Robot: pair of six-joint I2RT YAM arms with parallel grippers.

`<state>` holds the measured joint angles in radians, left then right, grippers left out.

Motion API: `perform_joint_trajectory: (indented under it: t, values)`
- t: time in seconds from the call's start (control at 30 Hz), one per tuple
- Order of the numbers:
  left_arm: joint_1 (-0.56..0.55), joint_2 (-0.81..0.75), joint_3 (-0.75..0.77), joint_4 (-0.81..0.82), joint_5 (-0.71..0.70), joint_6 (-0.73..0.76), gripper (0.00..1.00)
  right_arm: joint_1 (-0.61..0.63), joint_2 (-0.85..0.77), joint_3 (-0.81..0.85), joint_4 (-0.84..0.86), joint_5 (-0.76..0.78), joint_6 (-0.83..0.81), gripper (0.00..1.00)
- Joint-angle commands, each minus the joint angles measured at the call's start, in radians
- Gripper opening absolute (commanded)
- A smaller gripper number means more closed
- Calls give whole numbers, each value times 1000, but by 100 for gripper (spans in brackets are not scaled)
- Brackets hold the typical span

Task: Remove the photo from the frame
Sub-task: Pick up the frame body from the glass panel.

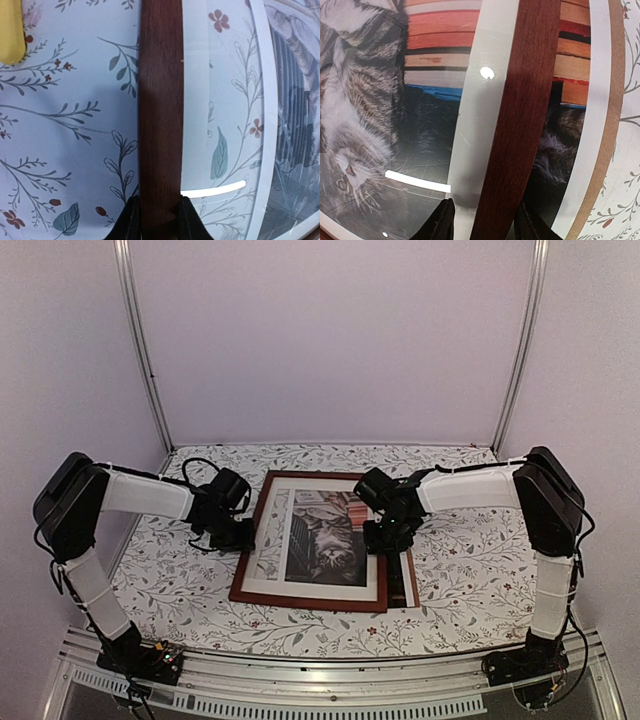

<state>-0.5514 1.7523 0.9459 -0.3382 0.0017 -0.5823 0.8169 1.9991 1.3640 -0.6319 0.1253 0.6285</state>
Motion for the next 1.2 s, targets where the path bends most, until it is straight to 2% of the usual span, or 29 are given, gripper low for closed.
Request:
perform_joint_trajectory:
  t: [0.0,0.13,0.2,0.4,0.6,0.8,1.0,1.17]
  values:
    - [-48,11,55,-50,-47,9,15,8,10,45,-26,40,-12,40]
    - [-68,-4,98,-94,-71,11,3,7,-7,62,-38,60,-21,35]
    - [-77,-9,113,-111,-80,7,0,7,-17,70,-45,70,-27,33]
    - [-110,-44,153,-152,-113,-26,0,0,-52,66,-69,102,-45,32]
    - [-170,-37,209,-147,-118,-96,0,-50,-116,-6,-72,148,-67,32]
    - [-276,70,319,-114,-143,-221,0,-139,-214,-123,-60,194,-113,33]
    - [-386,255,529,-101,-205,-348,0,-259,-292,-276,-19,236,-166,37]
    - [-454,403,692,-109,-255,-440,0,-390,-314,-348,2,290,-219,48]
